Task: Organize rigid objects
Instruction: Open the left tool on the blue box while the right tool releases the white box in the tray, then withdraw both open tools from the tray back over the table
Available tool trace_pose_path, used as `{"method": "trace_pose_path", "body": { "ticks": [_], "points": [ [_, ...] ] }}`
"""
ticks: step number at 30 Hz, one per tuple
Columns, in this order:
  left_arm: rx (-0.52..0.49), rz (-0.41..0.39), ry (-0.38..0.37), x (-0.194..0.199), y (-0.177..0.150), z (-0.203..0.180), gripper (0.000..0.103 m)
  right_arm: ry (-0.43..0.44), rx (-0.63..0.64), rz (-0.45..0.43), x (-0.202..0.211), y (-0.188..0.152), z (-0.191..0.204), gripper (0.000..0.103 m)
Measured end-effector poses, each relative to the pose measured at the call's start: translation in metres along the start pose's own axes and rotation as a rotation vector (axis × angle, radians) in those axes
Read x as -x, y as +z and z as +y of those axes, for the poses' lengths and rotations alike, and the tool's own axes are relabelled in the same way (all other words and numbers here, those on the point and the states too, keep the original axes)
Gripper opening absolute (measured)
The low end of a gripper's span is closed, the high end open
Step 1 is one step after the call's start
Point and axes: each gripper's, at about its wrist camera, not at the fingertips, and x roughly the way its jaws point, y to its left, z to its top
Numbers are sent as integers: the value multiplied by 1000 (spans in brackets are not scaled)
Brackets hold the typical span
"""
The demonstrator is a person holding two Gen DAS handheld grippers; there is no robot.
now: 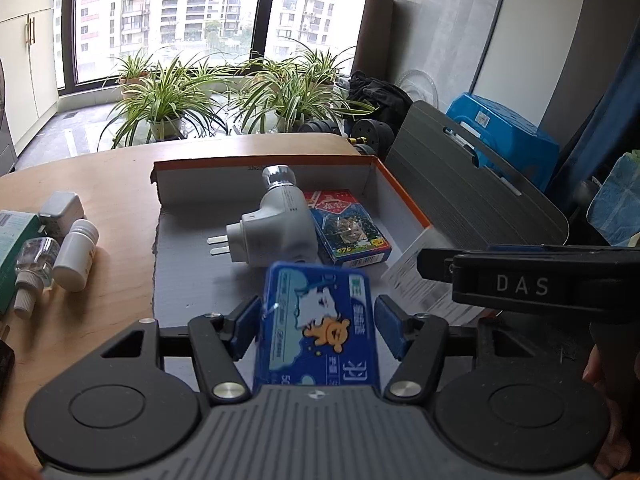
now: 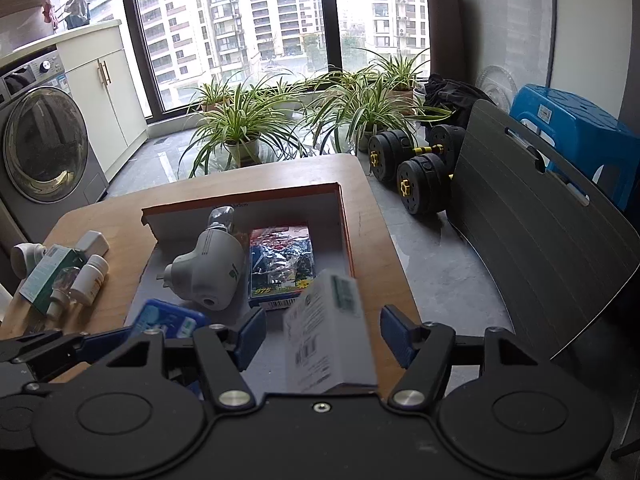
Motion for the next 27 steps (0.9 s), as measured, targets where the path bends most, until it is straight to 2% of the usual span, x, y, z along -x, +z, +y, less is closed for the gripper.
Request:
{"method": "trace_pose_path", "body": {
  "ticks": [2, 4, 6, 9, 11, 17, 27],
  "points": [
    [0, -5, 2, 3, -1, -1, 82, -10, -1, -8, 5, 1, -1, 77],
    [3, -12, 5, 10, -2, 1, 82, -13, -12, -17, 12, 1, -2, 77],
    [14, -3, 12, 15, -1, 3, 87, -14, -24, -24, 19, 1, -3, 79],
    [19, -4, 55, 27, 2, 6, 91, -7, -27, -38, 26, 4, -2, 80],
    [9, -1, 78, 34, 4, 9, 98, -2, -29, -49, 32, 3, 3, 82],
    [35, -20, 144, 61, 2, 25, 102, 10, -28, -81, 51, 3, 19, 84],
    [100, -41, 198, 91, -8, 54, 102, 43, 28, -59, 58, -9, 56, 86]
  ]
}}
